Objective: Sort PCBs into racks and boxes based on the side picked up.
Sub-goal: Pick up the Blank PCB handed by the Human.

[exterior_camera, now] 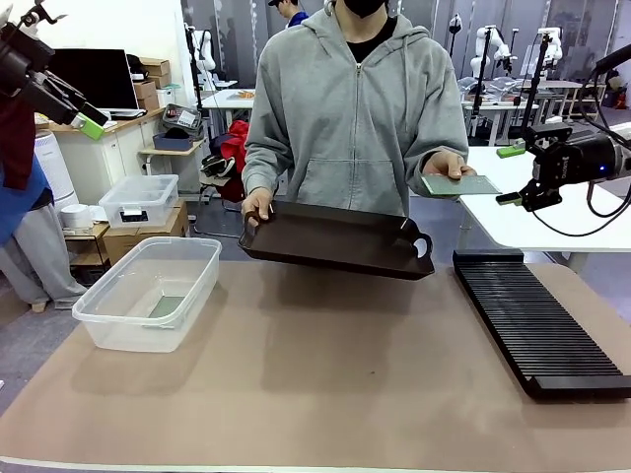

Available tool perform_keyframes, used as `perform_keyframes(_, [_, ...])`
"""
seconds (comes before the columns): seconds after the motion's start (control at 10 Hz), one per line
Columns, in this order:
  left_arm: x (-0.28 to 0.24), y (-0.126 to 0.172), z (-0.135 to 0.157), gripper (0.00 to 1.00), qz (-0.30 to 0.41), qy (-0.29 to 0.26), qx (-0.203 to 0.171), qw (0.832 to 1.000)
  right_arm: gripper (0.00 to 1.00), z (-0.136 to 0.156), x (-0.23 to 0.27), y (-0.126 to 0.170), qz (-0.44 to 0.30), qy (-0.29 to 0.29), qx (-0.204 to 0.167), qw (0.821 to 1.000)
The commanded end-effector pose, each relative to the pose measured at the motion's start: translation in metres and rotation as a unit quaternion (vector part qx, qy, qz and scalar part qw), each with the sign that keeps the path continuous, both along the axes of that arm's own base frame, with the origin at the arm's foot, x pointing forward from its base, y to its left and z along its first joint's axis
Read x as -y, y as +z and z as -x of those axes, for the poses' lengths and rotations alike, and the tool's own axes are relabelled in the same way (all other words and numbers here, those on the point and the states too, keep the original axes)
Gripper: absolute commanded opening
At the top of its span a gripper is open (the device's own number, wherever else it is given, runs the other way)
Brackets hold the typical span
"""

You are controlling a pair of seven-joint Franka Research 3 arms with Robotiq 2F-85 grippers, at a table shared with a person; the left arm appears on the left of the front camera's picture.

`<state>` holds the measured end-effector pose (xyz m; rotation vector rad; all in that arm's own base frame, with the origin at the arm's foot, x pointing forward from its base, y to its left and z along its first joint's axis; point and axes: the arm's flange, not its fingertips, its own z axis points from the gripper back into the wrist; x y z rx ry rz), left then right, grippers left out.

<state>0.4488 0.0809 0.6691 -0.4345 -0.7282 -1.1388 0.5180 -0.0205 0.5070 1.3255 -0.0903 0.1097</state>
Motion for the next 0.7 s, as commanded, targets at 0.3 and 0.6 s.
perform_keyframes(0.3, [0.0,0.0,0.0,1.0,-0.002,0.001,-0.001,1.0,1.0,-0.023,-0.006,-0.01,-0.041,0.003,-0.004,0.999])
perform_keyframes(0.6, [0.0,0.0,0.0,1.0,-0.002,0.001,-0.001,1.0,1.0,-0.028,-0.016,-0.013,-0.064,0.027,-0.011,0.998])
